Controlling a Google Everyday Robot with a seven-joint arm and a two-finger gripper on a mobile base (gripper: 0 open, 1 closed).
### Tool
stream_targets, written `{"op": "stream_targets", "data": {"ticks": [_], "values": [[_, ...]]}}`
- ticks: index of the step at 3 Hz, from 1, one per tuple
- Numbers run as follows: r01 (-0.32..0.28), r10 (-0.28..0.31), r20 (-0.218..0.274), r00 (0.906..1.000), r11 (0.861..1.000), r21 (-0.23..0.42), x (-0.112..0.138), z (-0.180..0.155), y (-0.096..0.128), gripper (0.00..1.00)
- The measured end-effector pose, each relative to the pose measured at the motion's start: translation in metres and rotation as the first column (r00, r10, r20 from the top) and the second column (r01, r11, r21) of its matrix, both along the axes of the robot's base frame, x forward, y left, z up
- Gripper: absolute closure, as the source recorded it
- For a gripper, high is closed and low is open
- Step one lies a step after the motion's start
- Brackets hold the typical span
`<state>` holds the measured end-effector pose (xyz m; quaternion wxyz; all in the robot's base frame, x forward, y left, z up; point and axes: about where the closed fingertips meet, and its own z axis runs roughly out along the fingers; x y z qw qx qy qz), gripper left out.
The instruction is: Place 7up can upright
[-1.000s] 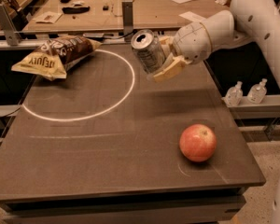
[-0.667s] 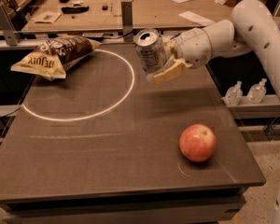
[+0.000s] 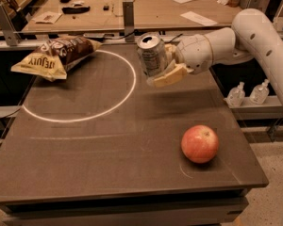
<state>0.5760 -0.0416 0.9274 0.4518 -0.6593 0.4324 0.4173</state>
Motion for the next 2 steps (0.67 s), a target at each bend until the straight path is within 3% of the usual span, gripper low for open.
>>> {"op": "stream_targets", "data": {"ticks": [2], "values": [[0.045, -0.043, -0.034, 0.9985, 0.998, 0.049, -0.003, -0.033, -0.006, 1.0]]}}
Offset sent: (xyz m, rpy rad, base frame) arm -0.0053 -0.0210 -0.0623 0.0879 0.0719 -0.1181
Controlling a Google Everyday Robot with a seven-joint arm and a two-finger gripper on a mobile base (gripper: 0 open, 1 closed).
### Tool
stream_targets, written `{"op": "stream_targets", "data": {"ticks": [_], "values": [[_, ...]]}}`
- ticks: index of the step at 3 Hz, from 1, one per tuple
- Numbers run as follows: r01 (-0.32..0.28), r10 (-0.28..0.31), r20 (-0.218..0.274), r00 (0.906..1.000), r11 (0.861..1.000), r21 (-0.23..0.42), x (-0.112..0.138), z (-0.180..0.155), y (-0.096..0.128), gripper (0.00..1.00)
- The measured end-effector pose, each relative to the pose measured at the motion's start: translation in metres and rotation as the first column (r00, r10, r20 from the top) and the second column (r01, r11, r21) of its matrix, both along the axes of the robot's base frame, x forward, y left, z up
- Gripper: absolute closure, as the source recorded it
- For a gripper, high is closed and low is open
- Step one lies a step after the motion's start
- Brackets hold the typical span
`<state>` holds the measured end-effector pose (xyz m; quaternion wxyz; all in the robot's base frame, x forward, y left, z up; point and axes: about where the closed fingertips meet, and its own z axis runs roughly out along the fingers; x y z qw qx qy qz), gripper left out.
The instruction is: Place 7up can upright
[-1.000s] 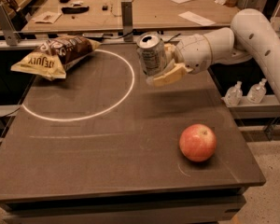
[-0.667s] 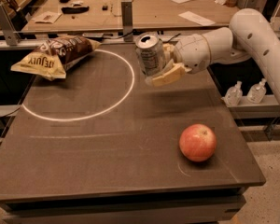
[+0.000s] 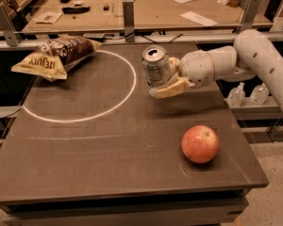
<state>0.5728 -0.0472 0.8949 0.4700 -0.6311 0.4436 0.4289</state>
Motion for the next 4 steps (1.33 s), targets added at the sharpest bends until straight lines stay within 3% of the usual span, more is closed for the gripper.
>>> {"op": "stream_targets", "data": {"ticks": [2, 4], "values": [[0.123, -0.12, -0.078, 0.9897, 0.992, 0.029, -0.002, -0.031, -0.018, 1.0], [0.149, -0.146, -0.096, 0.9847, 0.988, 0.031, -0.004, -0.042, -0.024, 1.0]]}}
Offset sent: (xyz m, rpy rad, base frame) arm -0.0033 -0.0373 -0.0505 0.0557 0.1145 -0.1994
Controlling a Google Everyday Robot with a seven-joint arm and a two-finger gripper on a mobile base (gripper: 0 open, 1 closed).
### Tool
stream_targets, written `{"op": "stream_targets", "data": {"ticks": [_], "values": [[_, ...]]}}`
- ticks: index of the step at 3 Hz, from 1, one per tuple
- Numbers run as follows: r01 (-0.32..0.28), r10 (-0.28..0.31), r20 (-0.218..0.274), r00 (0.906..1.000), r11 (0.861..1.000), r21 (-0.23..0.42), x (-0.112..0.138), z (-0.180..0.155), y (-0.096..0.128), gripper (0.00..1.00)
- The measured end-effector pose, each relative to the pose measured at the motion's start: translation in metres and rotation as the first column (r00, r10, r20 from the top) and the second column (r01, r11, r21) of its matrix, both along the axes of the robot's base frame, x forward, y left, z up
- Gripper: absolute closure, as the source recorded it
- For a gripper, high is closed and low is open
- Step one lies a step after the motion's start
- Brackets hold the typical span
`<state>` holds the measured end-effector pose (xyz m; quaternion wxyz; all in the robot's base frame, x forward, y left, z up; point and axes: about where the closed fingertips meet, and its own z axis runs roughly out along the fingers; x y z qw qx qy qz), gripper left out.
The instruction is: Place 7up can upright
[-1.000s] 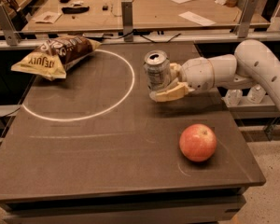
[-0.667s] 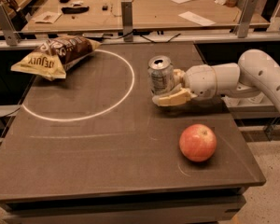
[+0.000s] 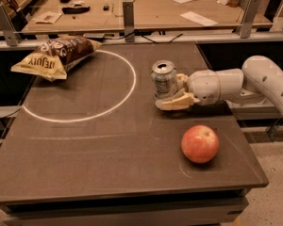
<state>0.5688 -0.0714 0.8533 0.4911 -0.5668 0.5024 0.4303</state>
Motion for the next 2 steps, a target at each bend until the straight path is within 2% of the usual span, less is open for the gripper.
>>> {"op": "stream_targets", "data": {"ticks": [1, 2], "values": [[-0.004, 0.004, -0.001, 1.0, 1.0, -0.023, -0.0035, -0.0039, -0.0016, 1.0], [-0.015, 0.015, -0.015, 0.9998, 0.999, -0.046, -0.0087, -0.0102, -0.002, 0.84]]}}
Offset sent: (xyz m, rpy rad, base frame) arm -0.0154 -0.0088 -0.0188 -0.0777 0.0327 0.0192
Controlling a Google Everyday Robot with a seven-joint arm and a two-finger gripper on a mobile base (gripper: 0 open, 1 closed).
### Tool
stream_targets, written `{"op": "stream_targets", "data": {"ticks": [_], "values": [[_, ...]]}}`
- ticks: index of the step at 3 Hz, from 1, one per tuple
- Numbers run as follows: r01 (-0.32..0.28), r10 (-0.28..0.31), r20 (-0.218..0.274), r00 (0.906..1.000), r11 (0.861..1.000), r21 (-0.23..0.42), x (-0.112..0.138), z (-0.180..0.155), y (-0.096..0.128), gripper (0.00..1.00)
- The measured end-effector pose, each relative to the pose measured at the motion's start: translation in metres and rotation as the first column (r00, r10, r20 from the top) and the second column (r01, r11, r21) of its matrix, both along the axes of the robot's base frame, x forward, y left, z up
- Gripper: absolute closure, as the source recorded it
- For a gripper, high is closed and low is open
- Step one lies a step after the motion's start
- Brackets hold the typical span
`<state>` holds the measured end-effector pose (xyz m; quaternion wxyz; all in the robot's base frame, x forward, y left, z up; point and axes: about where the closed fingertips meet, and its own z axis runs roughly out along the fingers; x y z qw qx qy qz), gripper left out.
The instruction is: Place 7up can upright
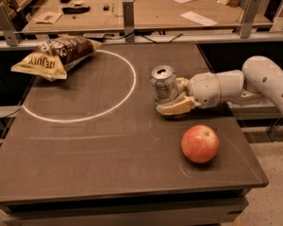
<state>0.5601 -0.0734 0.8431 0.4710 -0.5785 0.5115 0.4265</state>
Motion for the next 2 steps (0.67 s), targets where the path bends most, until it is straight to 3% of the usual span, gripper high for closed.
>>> {"op": "stream_targets", "data": {"ticks": [2], "values": [[-0.005, 0.005, -0.027, 0.9996, 1.0, 0.022, -0.0055, -0.0088, 0.0016, 0.36]]}}
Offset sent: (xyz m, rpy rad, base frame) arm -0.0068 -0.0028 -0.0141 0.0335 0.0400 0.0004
